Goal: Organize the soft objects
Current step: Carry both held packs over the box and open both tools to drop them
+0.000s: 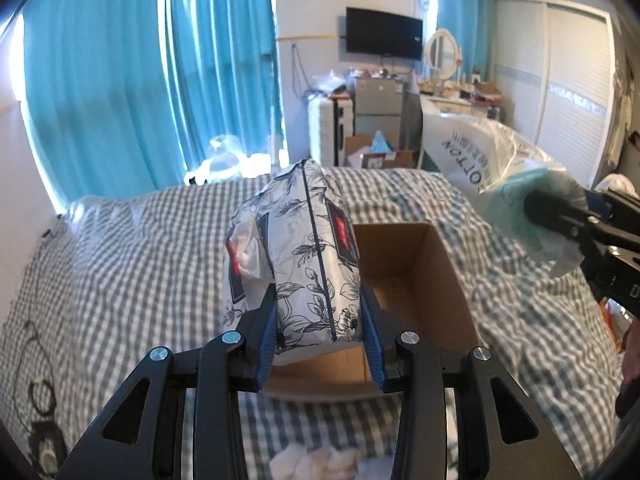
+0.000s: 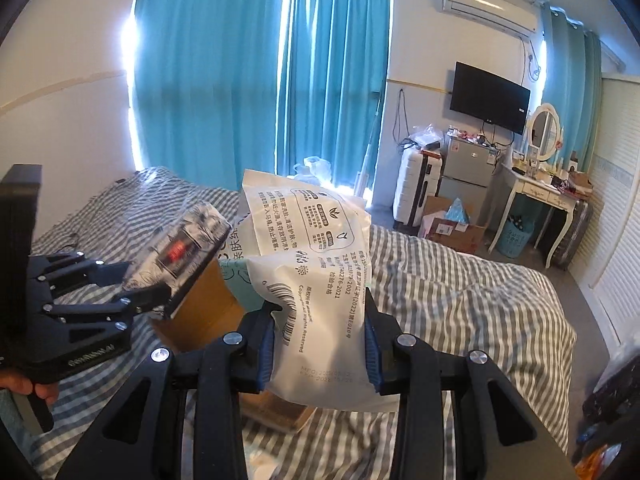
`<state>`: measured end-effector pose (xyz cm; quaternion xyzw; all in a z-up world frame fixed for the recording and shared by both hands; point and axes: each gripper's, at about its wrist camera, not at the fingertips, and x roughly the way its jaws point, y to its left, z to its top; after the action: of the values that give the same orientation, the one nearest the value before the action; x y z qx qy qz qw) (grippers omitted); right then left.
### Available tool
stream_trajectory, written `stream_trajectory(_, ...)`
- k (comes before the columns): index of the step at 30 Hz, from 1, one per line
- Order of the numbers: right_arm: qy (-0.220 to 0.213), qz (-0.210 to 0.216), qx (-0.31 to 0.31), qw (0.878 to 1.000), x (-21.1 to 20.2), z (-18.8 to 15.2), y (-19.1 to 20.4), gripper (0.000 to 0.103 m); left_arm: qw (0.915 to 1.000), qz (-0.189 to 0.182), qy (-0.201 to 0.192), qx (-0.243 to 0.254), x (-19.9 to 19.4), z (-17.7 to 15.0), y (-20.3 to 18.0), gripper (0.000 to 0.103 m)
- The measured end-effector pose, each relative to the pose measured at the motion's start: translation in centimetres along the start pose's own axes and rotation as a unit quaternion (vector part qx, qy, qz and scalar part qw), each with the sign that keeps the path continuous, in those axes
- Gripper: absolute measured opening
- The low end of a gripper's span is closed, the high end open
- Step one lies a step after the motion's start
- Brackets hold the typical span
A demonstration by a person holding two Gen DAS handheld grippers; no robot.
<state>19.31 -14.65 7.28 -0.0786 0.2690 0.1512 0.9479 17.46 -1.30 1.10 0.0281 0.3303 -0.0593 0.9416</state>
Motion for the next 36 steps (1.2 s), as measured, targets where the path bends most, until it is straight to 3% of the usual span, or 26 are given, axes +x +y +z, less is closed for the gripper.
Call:
stream_trajectory(8,0.028,0.006,-0.004,1.000,5.8,0.1,-0.1,0.035,0.9994,-0.005,0.031,0.015,5.9,-0.5,-0.6,0.045)
stream_trajectory(10,0.032,0.010,-0.004,0.999,6.9,0.0,-0.1,0.035,0.9995,-0.002,0.026,0.015,6.5,-0.6,-0.6,0.045)
stream_trajectory(13,0.037,0.013,0.001,0.999,8.2,-0.1,0.1,0.036,0.9993,0.010,0.014,0.033,6.5,-0.8,-1.1,0.060)
stream_trajectory(16,0.041,0.019,0.012,0.999,9.3,-0.5,0.1,0.037,0.9985,0.027,0.007,0.047,6.4,-0.6,-1.2,0.061)
stream_trajectory(19,0.042,0.020,0.013,0.999,9.8,-0.7,0.3,0.044,0.9989,0.022,0.008,0.041,5.9,-0.6,-0.7,0.061)
stream_trajectory(20,0.043,0.019,0.013,0.999,9.7,-0.9,0.5,0.060,0.9991,0.021,0.008,0.036,5.5,-0.6,-0.4,0.061)
stream_trajectory(21,0.041,0.015,0.015,0.999,9.5,-0.9,0.6,0.079,0.9992,0.020,0.007,0.034,5.0,-0.7,-0.2,0.061)
stream_trajectory(22,0.035,0.011,0.018,0.999,9.2,-0.9,0.6,0.084,0.9993,0.019,0.007,0.032,4.7,-0.7,-0.1,0.061)
stream_trajectory(31,0.005,-0.012,0.020,1.000,1.7,-0.3,0.8,0.086,0.9998,0.018,-0.003,0.013,-1.0,-1.7,0.8,0.061)
stream_trajectory(36,-0.011,-0.021,0.015,1.000,-3.9,0.1,0.9,0.097,0.9997,0.010,-0.020,0.008,-5.5,-2.1,0.4,0.062)
